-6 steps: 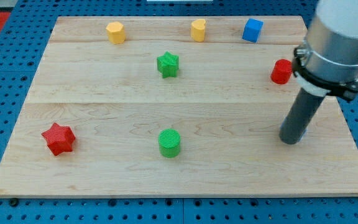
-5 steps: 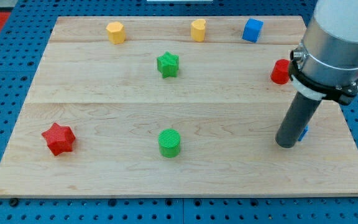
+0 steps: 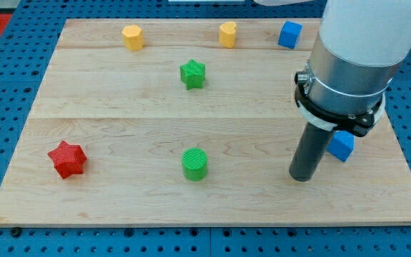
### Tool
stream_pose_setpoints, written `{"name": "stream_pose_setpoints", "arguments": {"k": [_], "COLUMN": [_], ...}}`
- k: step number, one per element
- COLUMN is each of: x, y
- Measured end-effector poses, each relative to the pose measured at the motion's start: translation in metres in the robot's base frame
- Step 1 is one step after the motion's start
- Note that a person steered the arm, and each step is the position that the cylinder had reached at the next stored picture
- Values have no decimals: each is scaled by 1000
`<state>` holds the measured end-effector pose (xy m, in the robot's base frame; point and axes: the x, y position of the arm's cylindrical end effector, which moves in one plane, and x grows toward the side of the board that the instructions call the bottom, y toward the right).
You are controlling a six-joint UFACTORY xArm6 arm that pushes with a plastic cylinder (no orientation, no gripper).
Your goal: Push the green star to the top center
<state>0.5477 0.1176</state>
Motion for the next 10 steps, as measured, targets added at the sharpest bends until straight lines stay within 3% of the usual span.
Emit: {"name": "stream_pose_setpoints", "arguments": {"k": [1, 2, 4, 6, 9, 10], "x": [-50, -118, -164, -236, -224, -256], "y": [-81, -90, -149, -153, -130, -130]}}
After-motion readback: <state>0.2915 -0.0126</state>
